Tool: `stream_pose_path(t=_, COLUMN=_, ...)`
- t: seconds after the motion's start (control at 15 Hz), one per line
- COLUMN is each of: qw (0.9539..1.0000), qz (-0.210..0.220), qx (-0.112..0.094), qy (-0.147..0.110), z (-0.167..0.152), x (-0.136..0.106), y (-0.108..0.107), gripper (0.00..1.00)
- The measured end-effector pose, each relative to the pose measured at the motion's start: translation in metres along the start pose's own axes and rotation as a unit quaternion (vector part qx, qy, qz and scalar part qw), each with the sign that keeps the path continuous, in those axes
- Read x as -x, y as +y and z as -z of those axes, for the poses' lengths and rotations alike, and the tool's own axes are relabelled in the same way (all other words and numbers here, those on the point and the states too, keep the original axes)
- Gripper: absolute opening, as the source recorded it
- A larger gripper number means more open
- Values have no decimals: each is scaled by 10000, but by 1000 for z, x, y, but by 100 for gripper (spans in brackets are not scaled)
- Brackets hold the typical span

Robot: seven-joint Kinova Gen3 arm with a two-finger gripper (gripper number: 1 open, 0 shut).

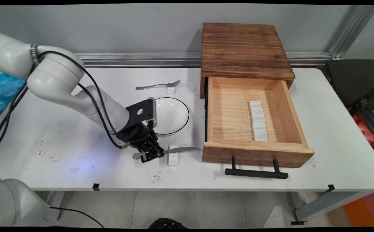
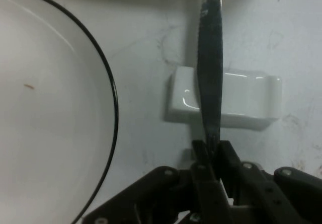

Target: Place the picked object into the drawer

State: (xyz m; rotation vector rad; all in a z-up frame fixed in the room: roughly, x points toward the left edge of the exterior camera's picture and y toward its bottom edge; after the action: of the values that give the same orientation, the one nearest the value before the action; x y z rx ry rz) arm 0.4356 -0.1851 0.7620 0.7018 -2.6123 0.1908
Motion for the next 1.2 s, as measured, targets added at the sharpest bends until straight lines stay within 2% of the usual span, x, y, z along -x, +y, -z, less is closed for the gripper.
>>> stream_pose_path(t=0.53, qw=10000, qz=3, qx=39, qy=-52, z=18, x=-9, y=-1, gripper=0)
stream_pose_path(t=0.8, qw=9999, qz=-52, qx=88, qy=-139, z=39, x=-17, y=-5, gripper=0)
stream_pose_path(t=1.2, qw=9991, qz=-181, qx=52, qy=-374, z=81, x=-25, y=-21, gripper=0)
